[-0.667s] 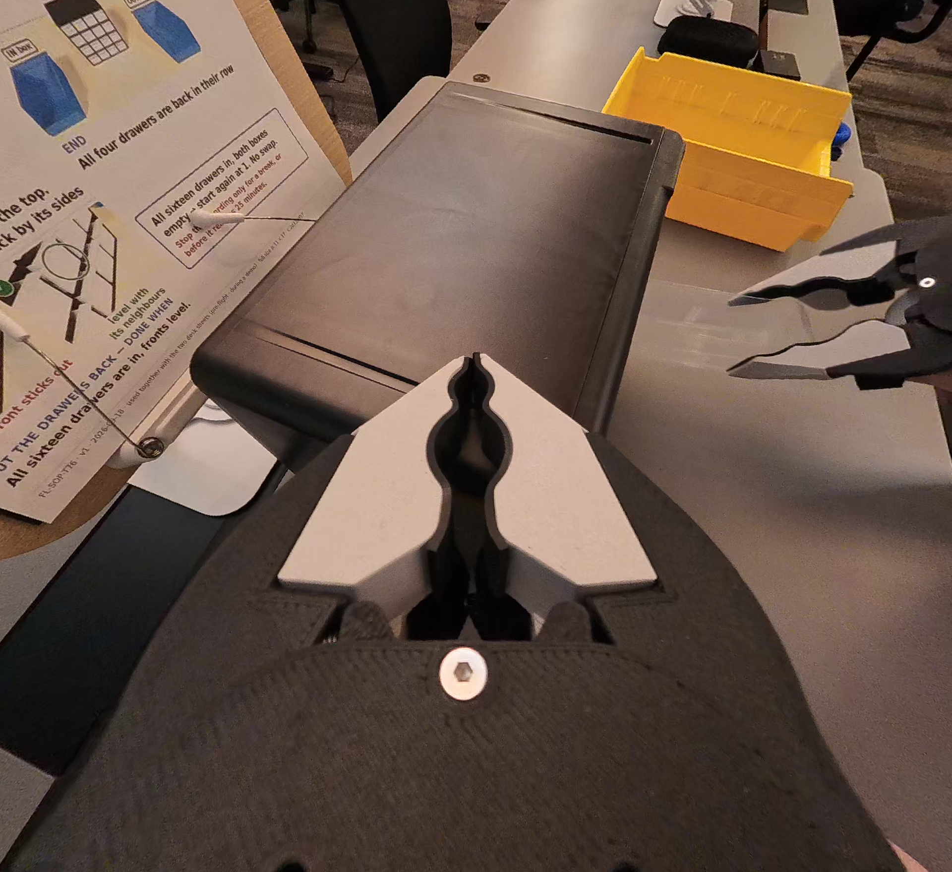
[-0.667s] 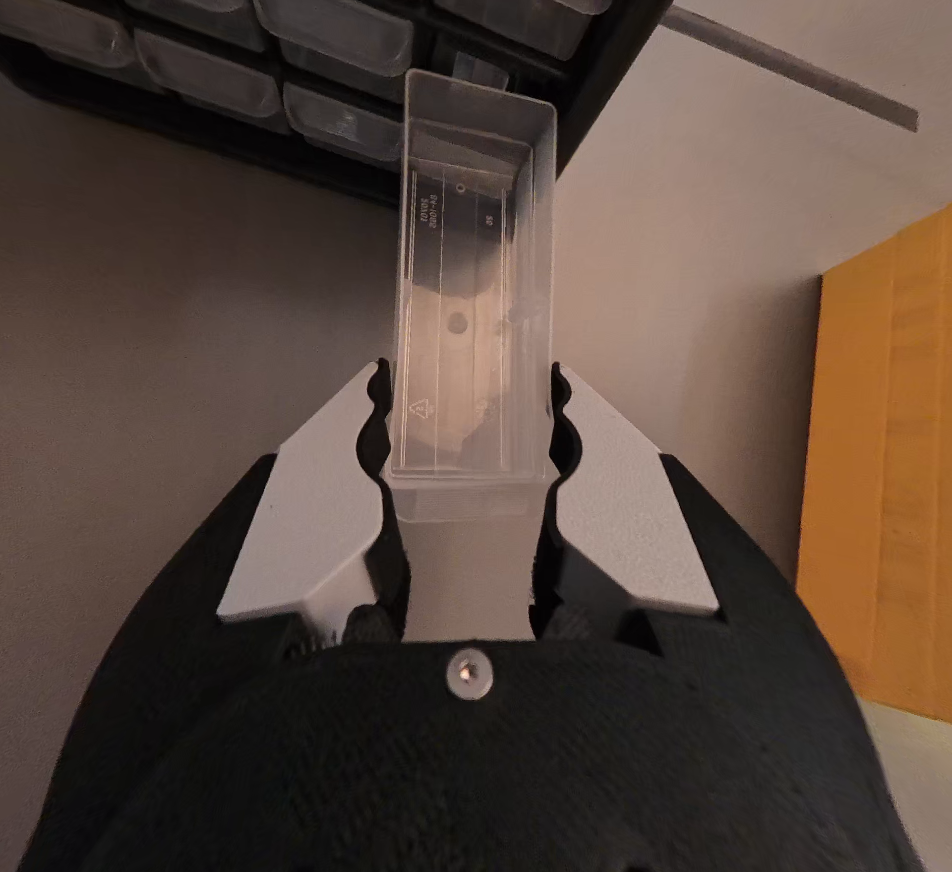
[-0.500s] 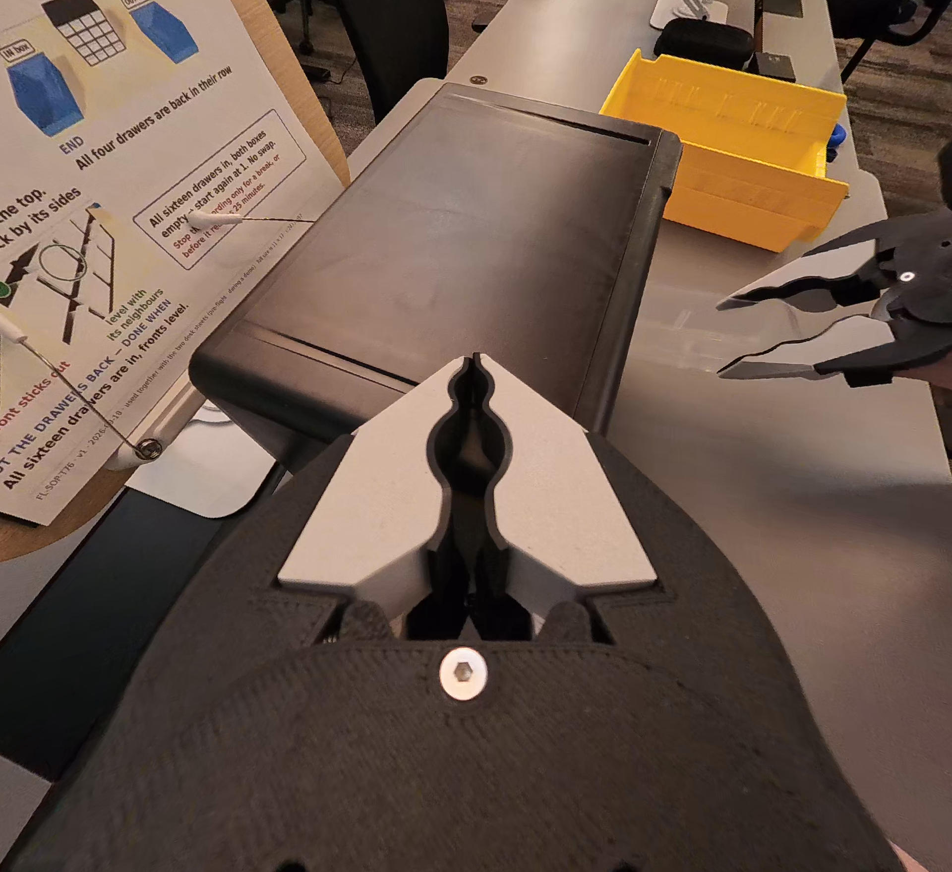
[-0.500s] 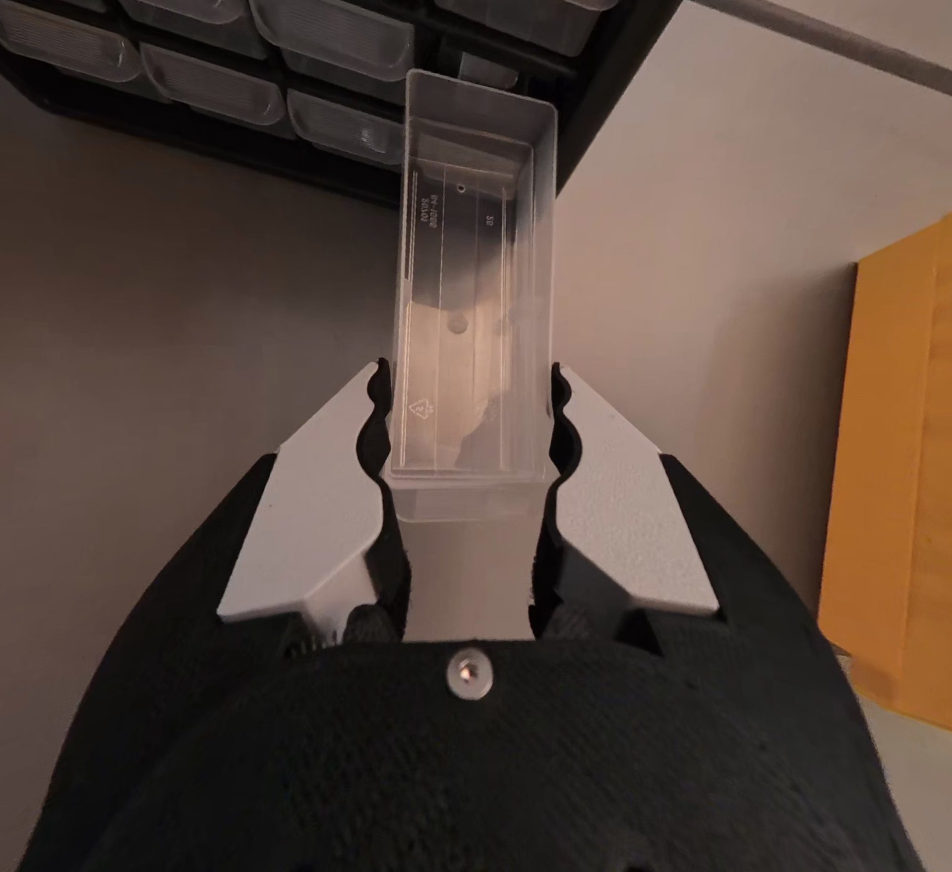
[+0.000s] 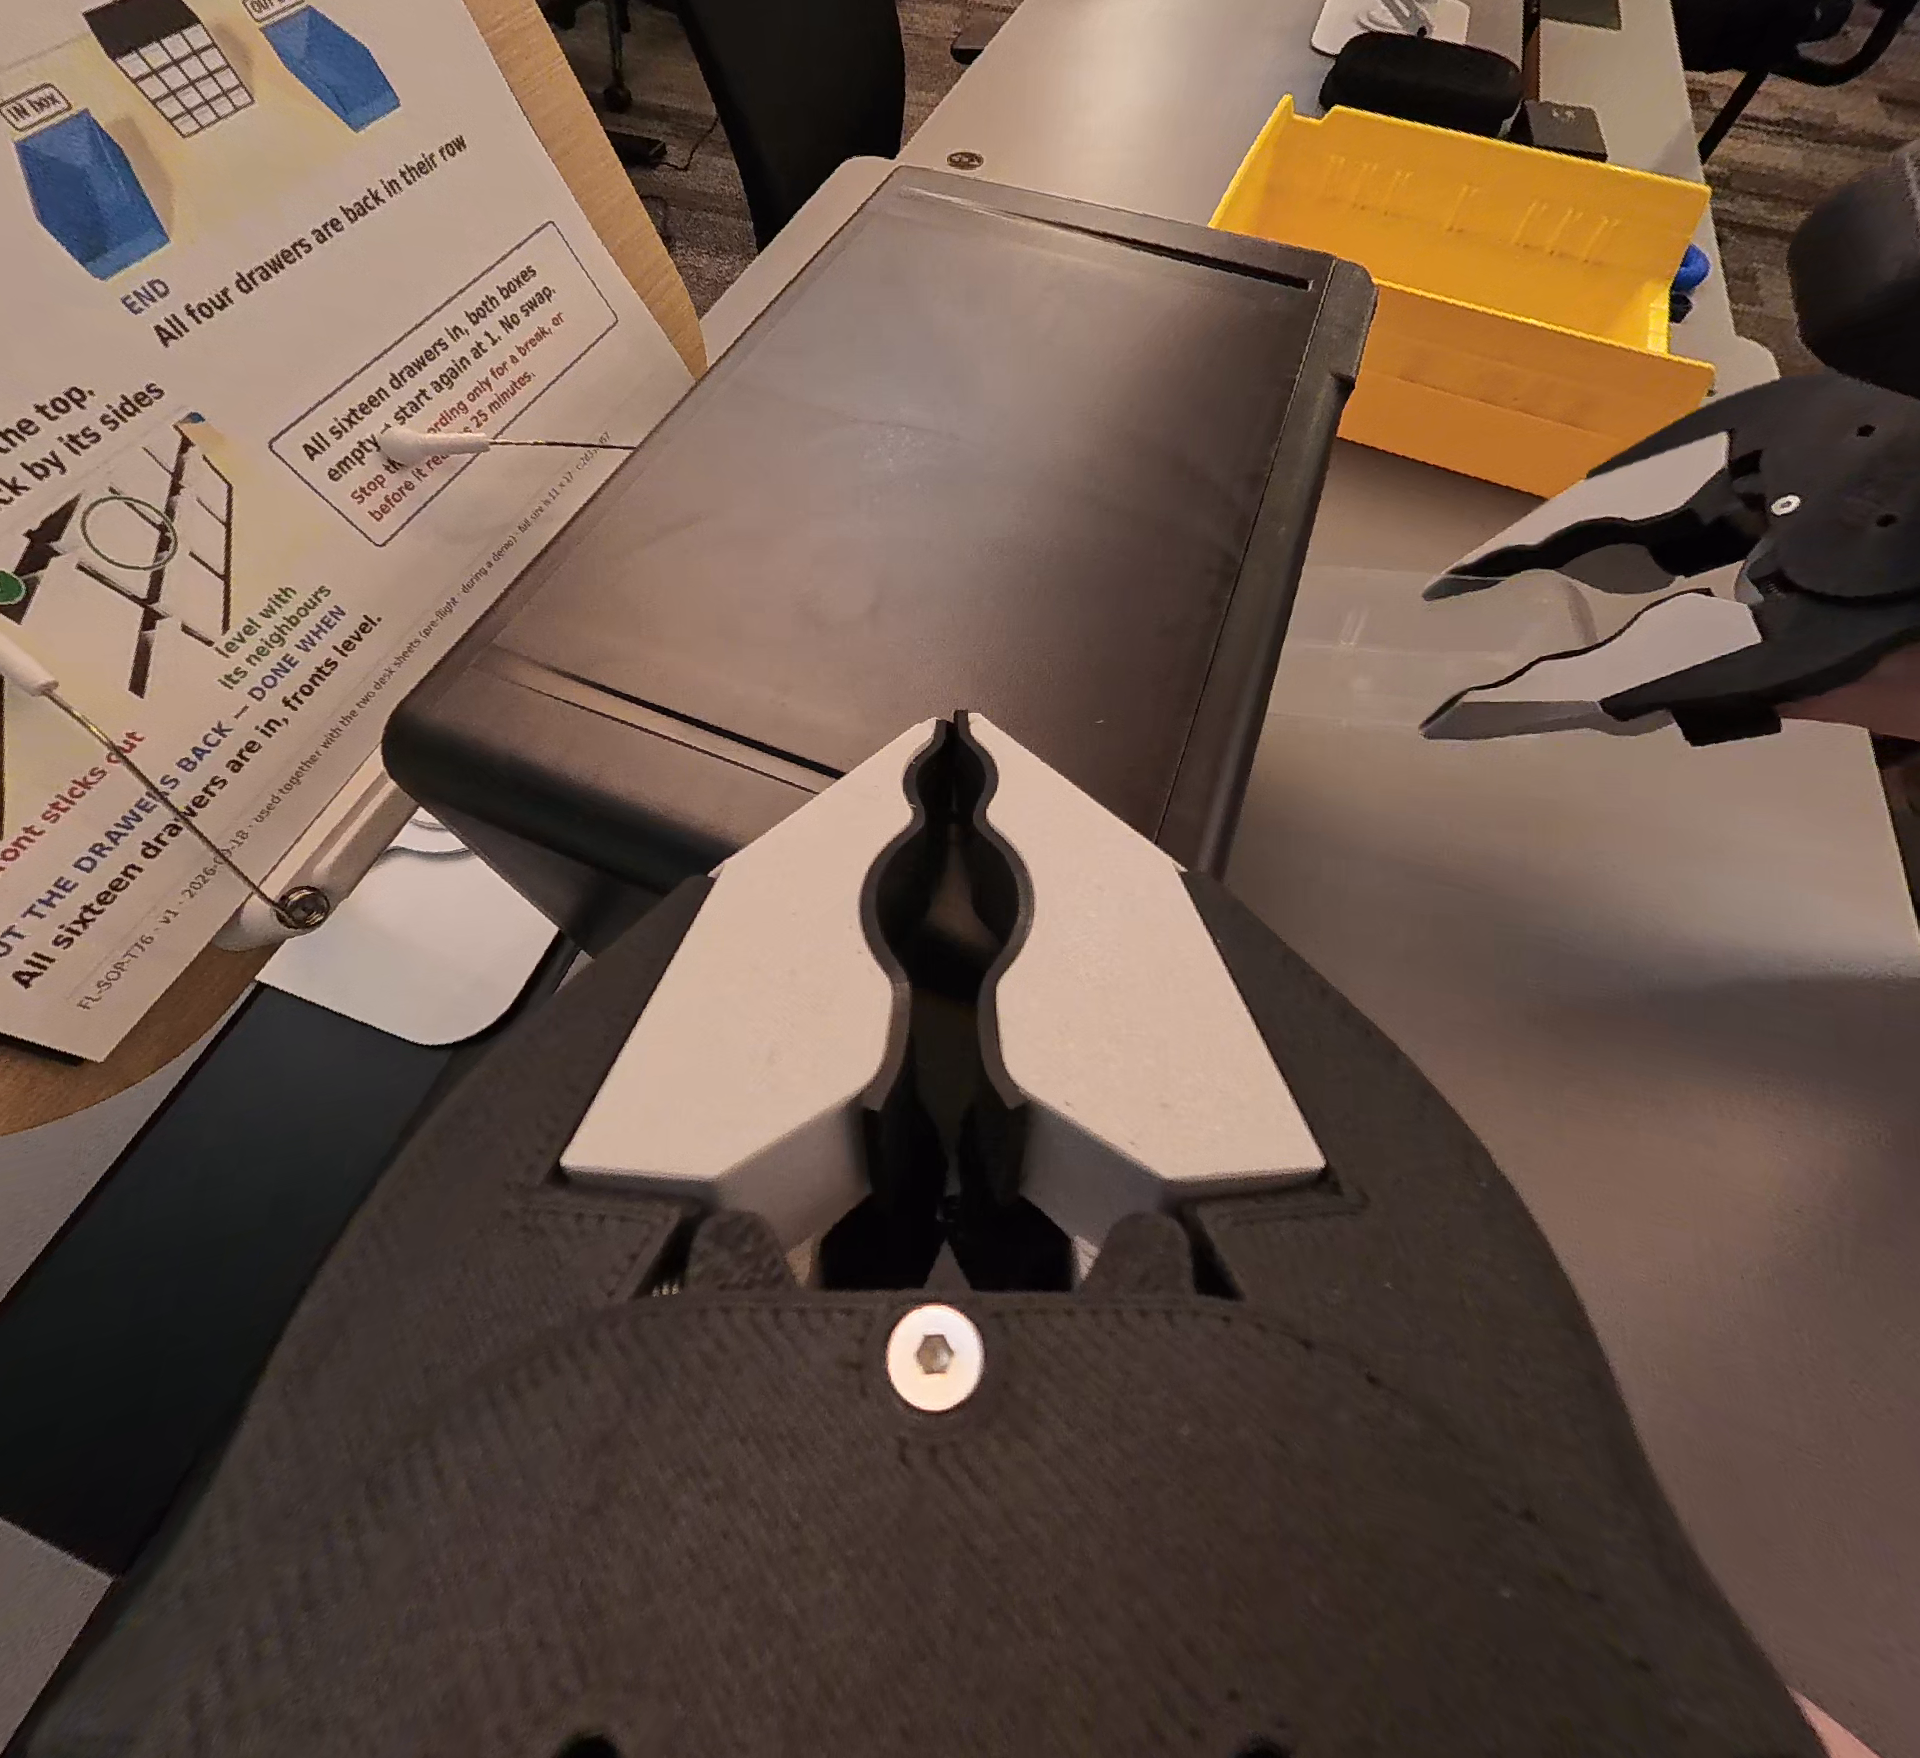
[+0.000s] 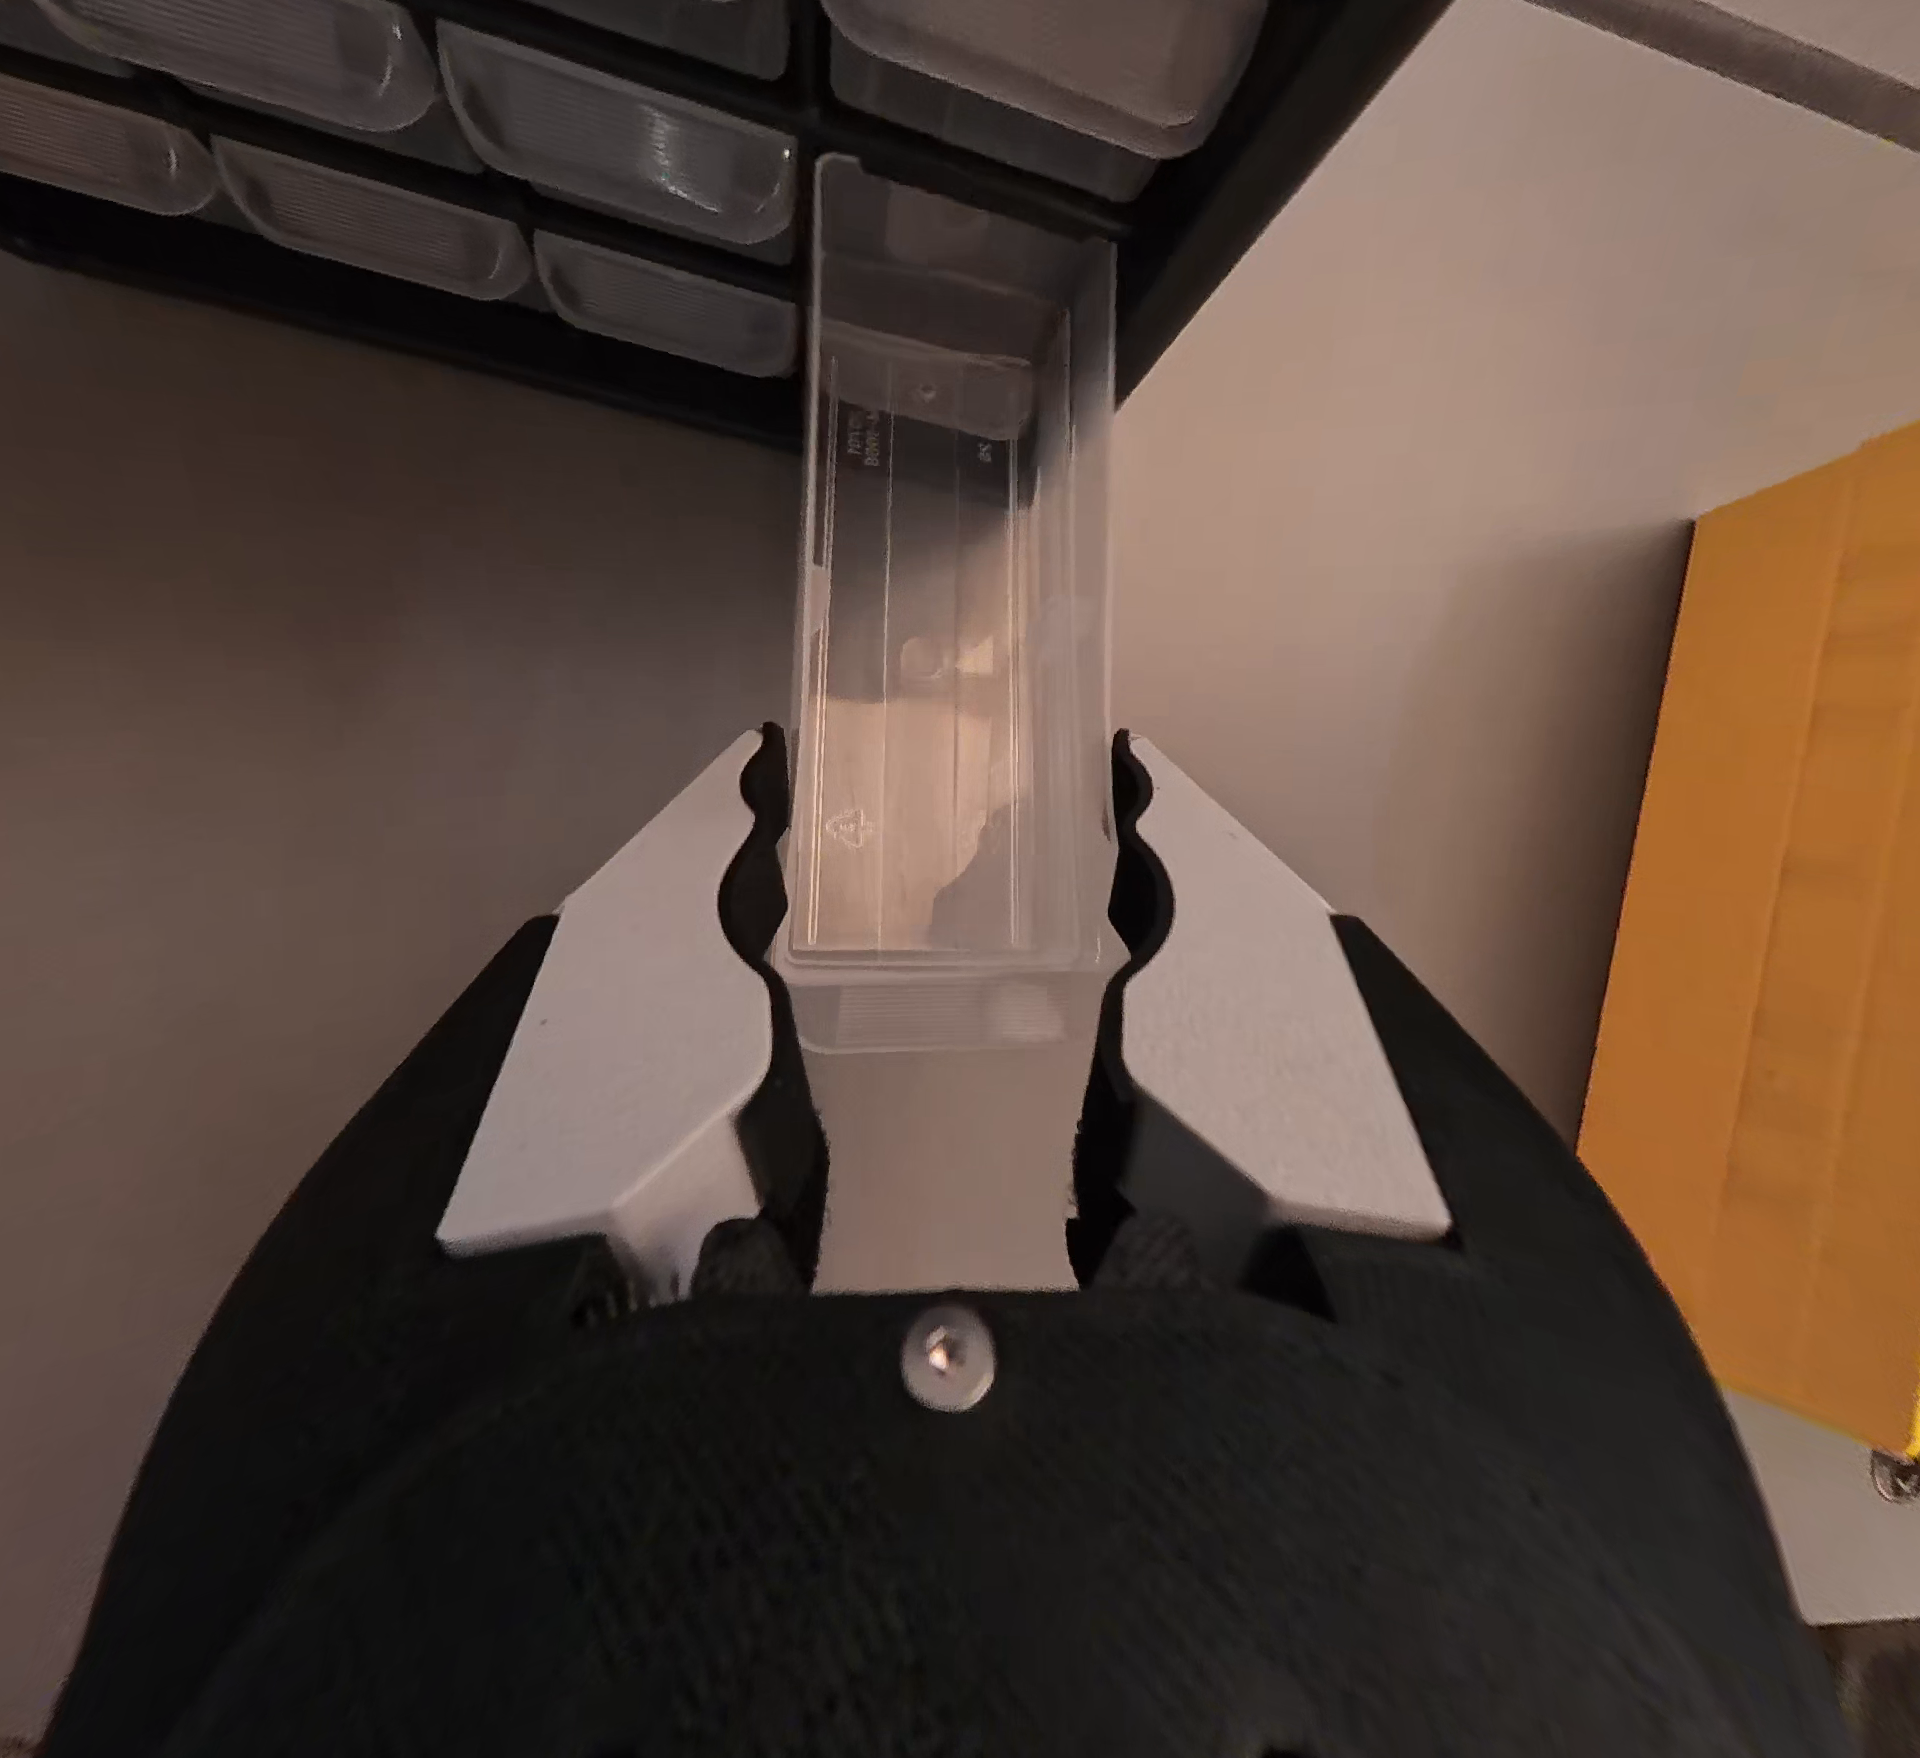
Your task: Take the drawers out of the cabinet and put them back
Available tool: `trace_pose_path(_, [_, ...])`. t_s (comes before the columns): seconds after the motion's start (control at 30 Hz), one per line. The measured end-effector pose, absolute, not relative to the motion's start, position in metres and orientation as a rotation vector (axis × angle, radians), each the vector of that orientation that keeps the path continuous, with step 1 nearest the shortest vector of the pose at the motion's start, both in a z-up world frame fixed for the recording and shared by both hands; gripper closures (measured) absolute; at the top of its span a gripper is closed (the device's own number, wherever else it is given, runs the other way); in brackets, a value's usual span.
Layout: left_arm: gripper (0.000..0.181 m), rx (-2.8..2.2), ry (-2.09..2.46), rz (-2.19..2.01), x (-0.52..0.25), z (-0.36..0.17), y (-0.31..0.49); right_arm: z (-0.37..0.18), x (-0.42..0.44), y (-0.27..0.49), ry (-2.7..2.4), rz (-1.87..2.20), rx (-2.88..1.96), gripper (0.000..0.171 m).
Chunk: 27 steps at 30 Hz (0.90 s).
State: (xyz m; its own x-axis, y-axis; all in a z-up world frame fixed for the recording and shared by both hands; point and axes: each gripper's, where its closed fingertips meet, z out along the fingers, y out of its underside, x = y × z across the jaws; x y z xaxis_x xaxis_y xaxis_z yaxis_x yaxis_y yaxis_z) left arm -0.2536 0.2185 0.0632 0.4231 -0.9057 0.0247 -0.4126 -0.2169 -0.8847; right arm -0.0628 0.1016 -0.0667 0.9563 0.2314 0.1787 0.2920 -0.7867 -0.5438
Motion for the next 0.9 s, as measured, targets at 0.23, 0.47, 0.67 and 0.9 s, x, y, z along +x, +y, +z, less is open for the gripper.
trace_pose_path(0.23, [0.181,-1.81,1.132,-0.717,-0.253,0.063,0.219,-0.064,-0.065,0.114,-0.346,-0.166,-2.504,0.11])
trace_pose_path(0.47, [0.181,-1.811,1.13,-0.721,-0.253,0.063,0.219,-0.075,-0.069,0.131,-0.291,-0.231,-2.476,0.11])
trace_pose_path(0.67, [0.181,-1.813,1.129,-0.723,-0.253,0.063,0.219,-0.079,-0.073,0.152,-0.289,-0.236,-2.386,0.107])
trace_pose_path(0.9, [0.181,-1.808,1.129,-0.744,-0.253,0.063,0.219,-0.011,-0.081,0.122,-0.494,-0.15,-1.774,0.091])
